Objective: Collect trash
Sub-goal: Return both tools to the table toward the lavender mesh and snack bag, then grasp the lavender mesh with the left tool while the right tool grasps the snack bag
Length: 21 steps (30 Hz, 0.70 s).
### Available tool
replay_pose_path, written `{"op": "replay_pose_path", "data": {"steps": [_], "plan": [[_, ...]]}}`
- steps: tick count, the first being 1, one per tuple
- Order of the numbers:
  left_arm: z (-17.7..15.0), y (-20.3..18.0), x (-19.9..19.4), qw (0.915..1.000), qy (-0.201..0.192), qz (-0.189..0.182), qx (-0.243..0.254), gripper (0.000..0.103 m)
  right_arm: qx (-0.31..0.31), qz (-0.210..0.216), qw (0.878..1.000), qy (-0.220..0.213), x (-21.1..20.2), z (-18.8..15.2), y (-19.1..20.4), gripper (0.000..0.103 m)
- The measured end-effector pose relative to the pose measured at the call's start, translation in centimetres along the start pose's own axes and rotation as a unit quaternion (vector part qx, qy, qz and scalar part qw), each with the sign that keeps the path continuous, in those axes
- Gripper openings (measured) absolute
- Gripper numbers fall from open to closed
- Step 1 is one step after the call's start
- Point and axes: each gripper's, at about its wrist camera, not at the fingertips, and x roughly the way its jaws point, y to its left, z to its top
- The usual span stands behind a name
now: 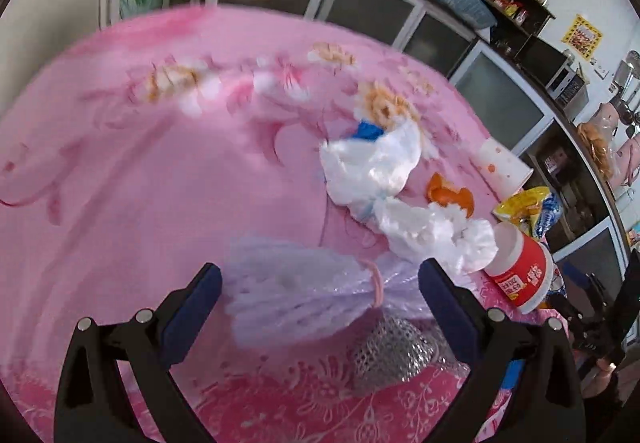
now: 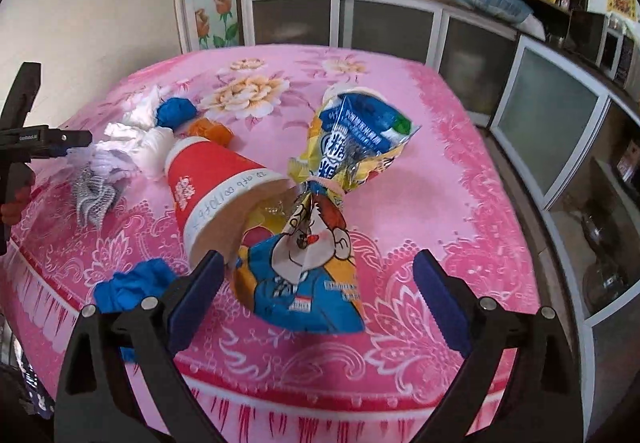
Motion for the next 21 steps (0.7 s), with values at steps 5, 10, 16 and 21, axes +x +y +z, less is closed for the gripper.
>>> {"op": "replay_pose_path", "data": {"steps": [5,10,16,21], "plan": [[0.1,0.0,1.5,0.9999,0.009,0.005,-0.004,0.093,0.01,0.026,0.999,0.038,2.3,0.1,-0.1,0.075],[0.2,0.4,0.7,0.9999,-0.002,-0.003,-0.012,0.041,0.019,0.026,0.999,0.04,2.5,0.1,0.1,0.059],[-0.1,0.8,-1.3,0.9993,-0.023,-0.026,-0.015,0.018,0.018,0.023,0.999,0.023,1.4,-0.2,0.6,0.051],[-0.7,0.8,-3.5,0.9973,-0.047,-0.051,-0.023,0.017,0.028,0.025,0.999,0.001,-1.0,-0.1,0.2,0.051]]}}
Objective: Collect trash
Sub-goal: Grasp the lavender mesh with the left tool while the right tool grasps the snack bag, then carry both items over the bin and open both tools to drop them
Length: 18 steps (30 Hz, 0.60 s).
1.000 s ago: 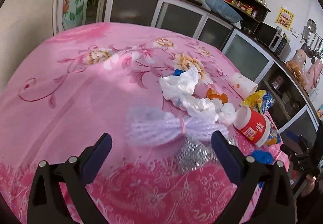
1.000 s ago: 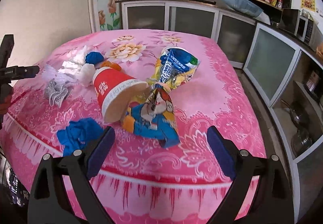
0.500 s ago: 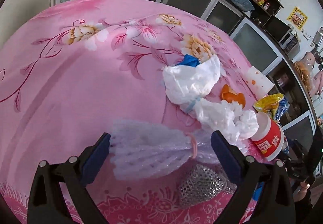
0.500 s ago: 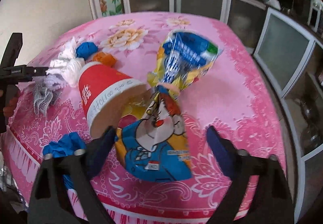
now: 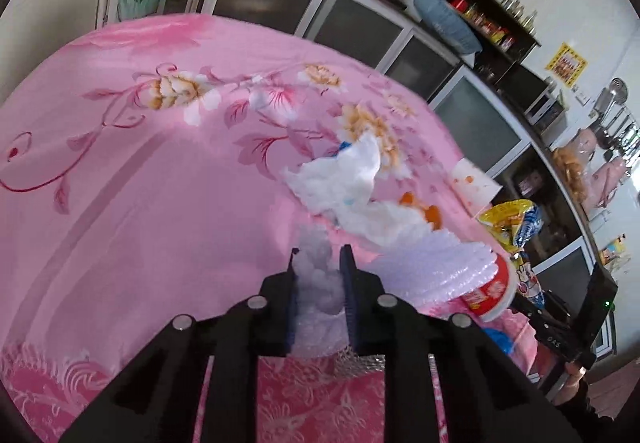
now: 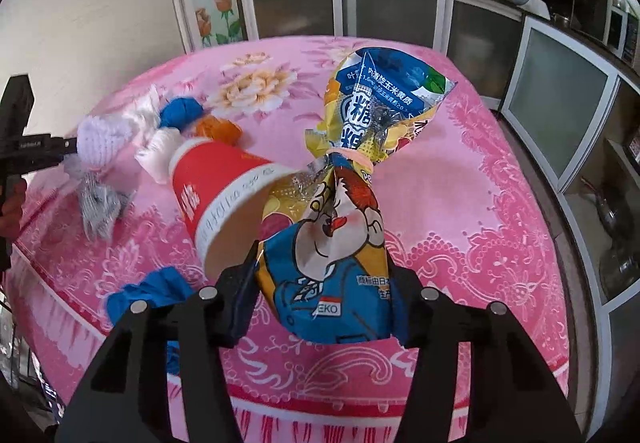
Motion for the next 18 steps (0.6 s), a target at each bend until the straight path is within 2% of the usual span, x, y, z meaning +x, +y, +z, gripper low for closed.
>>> {"op": "replay_pose_path", "data": {"steps": [9,18], "plan": [[-1.2,-1.4,-6.3,0.9978,-0.053,-0.039,-0.001,0.018,-0.001,-0.013,0.999,-0.036,-5.0,-0.1,-0.3,0.051],[-4.8,-9.1,-8.7,0.991,-0.05,-0.103,0.069,0.018,0.023,-0.032,0.997,-0.07,-13.6,-4.1,-1.8,0.051]]}}
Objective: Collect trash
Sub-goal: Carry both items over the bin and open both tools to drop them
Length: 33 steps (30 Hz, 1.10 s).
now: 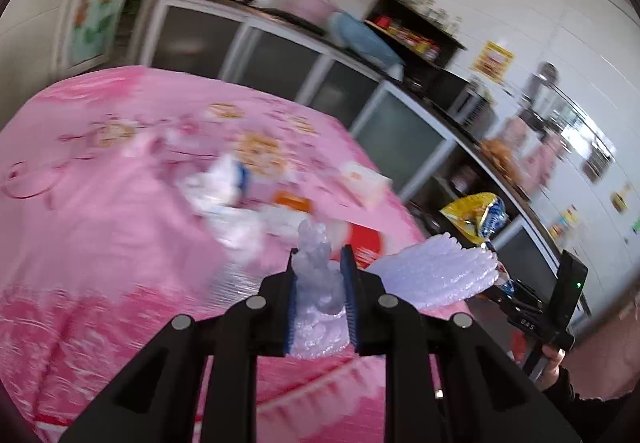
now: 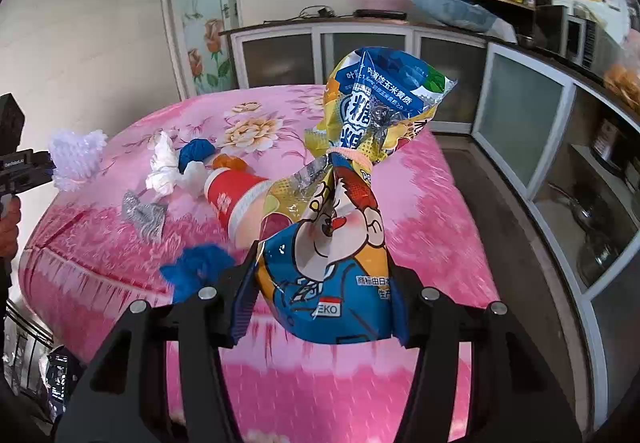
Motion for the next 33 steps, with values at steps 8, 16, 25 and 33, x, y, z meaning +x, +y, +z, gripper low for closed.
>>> {"op": "replay_pose_path", "data": {"steps": [8,16,25,33], "plan": [[-4.1,-10.2,4.2,0.9912,0.05,-0.101,0.07,0.019,0.046,-0.057,0.997,-0.01,-8.5,-5.4,-3.9,0.052],[-10.2,-20.0,9.5,0.965,0.126,-0.191,0.129,0.019,0.106,-0.155,0.981,0.046,-15.9,-15.4,-9.1,0.052],[-19.5,-29.9,15.7,0.9167,0.238,-0.249,0.203,0.02,0.16,-0.189,0.961,0.122,-19.5,-25.7,-11.1,0.053],[-27.6,-36.3,20.5,0.8792,0.317,-0.259,0.243,0.02,0.227,-0.175,0.939,0.191,-18.7,-33.6,-12.4,0.053]]}}
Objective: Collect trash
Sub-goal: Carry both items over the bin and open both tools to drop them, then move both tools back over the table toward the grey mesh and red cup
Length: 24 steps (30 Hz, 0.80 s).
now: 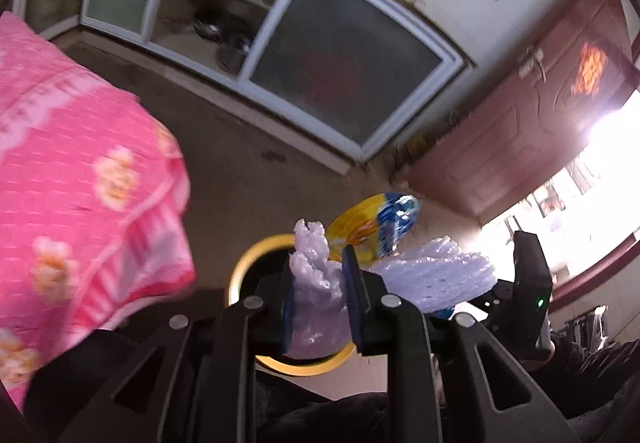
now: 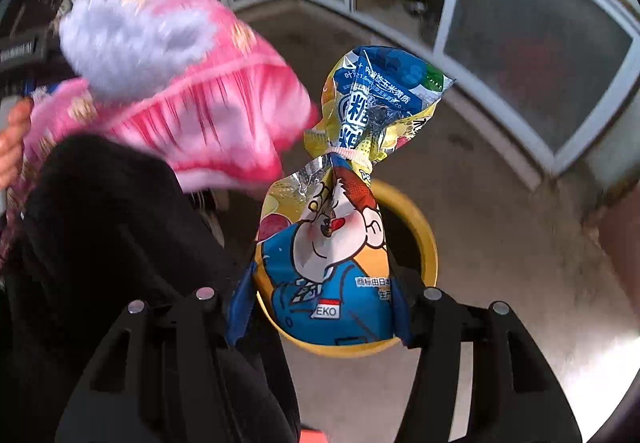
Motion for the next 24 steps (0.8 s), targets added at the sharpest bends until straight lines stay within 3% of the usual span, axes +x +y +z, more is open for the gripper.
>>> {"op": "replay_pose_path", "data": {"steps": [4,13,15,17,18,24], "plan": [[0.1,-1.2,3.4,0.9995,0.03,0.0,0.009,0.02,0.03,0.005,0.999,0.023,1.8,-1.5,-1.1,0.053],[1.3,-2.8,7.5,0.9985,0.05,0.011,0.019,0.024,0.06,0.017,0.997,0.042,3.9,-2.5,-3.7,0.055],[1.3,-2.6,7.8,0.9986,0.049,0.017,0.014,0.03,0.065,0.019,0.996,0.051,4.6,-2.9,-4.1,0.061],[1.1,-2.1,8.3,0.9985,0.053,0.012,0.0,0.049,0.067,0.022,0.996,0.061,5.0,-3.1,-4.4,0.069],[1.0,-1.9,8.4,0.9986,0.052,0.013,-0.005,0.053,0.071,0.021,0.995,0.062,5.1,-3.3,-4.5,0.075],[0.4,-1.2,7.8,0.9989,0.039,0.006,-0.026,0.074,0.087,0.021,0.993,0.072,5.1,-4.3,-5.5,0.081]]}}
